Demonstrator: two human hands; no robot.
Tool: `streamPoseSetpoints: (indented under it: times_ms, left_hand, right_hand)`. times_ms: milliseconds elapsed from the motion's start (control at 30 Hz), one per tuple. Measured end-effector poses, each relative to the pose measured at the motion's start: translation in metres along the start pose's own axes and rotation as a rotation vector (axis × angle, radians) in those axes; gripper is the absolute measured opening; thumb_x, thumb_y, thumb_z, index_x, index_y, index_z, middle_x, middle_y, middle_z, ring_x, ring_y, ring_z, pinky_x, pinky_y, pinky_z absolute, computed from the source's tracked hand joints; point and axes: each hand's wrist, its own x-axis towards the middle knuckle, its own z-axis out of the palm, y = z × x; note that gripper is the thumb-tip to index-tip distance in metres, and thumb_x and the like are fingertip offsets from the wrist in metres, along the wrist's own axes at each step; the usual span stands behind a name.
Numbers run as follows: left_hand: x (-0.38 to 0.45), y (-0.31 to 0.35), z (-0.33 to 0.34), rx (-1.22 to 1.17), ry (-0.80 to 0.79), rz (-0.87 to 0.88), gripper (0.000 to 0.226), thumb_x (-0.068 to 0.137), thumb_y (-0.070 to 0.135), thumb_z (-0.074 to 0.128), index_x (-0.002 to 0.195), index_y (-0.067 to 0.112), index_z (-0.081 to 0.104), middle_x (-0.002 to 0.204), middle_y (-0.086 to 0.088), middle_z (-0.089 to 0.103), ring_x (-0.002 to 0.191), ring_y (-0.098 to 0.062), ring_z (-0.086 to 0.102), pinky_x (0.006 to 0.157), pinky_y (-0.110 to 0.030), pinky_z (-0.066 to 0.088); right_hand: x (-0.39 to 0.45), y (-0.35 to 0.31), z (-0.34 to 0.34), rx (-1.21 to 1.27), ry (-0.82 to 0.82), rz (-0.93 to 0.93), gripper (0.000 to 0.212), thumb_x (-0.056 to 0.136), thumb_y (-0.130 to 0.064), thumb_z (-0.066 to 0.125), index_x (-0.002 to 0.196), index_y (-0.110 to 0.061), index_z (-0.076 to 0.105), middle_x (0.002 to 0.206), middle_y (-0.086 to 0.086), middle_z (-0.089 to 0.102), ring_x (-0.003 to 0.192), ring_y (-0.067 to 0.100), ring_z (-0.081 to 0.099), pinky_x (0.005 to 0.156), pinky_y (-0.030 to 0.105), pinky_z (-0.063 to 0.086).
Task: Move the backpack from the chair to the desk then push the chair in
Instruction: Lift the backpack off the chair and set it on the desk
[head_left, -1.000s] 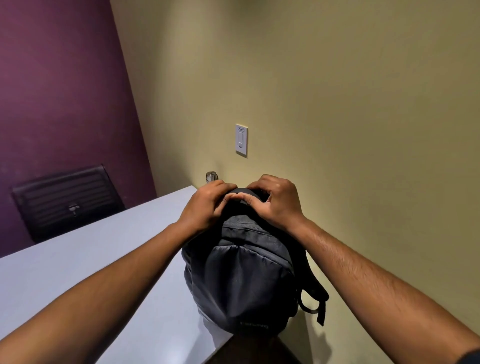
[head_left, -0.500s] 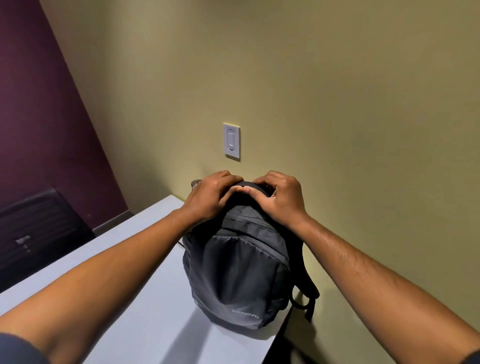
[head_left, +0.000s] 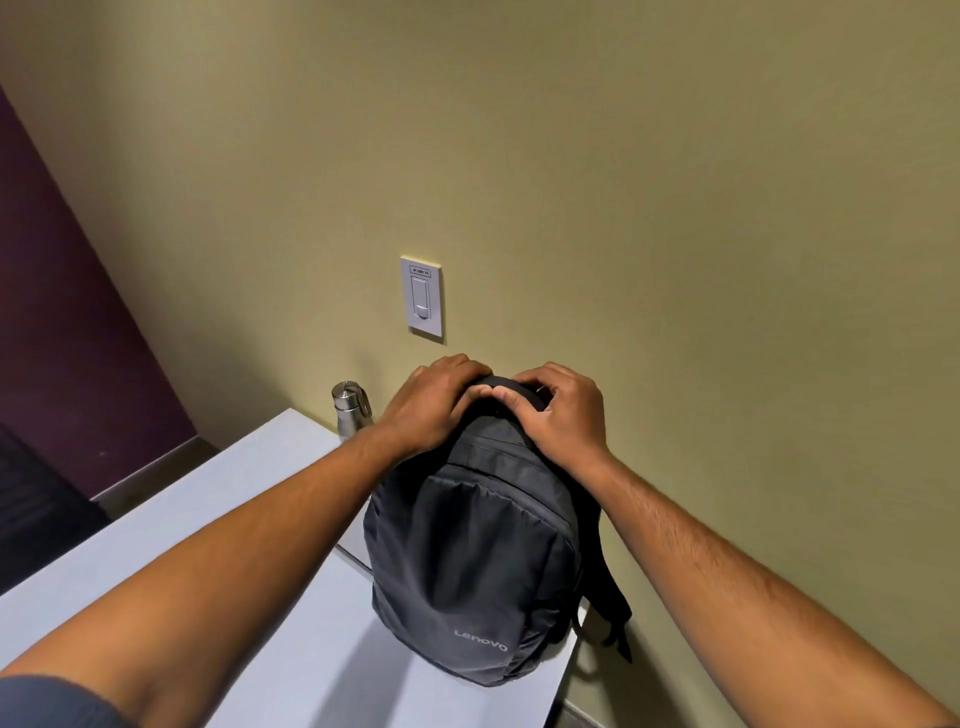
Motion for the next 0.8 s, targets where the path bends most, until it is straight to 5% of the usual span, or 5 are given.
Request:
streamPoseSetpoints:
  times_ms: [233,600,800]
  left_hand:
    - [0.006,-0.015,0.037,-0.025,-0.059,-0.038,0.036,0.106,0.042,0.045,0.134,0.020,0.052,0.120,-0.002,0.059,0.109,-0.022,0.053,0.092,-0.040,0.045]
    - [0.029,-0.025,0.056,0.052,-0.127,-0.056,0.050,0.108,0.049,0.032,0.150,0.025,0.042,0.134,0.000,0.053,0.122,-0.021,0.050,0.097,-0.037,0.045]
    - [0.015,-0.028,0.054,0.018,-0.066,-0.043,0.051,0.109,0.043,0.034,0.158,0.028,0.032,0.139,0.000,0.051,0.124,-0.022,0.048,0.100,-0.040,0.047]
  right_hand:
    - [-0.008,0.036,0.020,-0.059,-0.028,0.069,0.029,0.086,-0.046,0.086,0.100,-0.022,0.078,0.096,-0.010,0.075,0.084,0.004,0.065,0.073,0.006,0.040]
    - [-0.004,0.040,0.010,-0.228,-0.191,0.077,0.045,0.094,-0.041,0.077,0.131,-0.018,0.066,0.123,0.001,0.064,0.107,0.023,0.065,0.087,0.039,0.056]
    - [-0.026,-0.001,0.013,-0.333,-0.136,-0.172,0.043,0.092,-0.042,0.070,0.129,-0.021,0.063,0.126,-0.001,0.060,0.117,0.021,0.055,0.096,0.038,0.046]
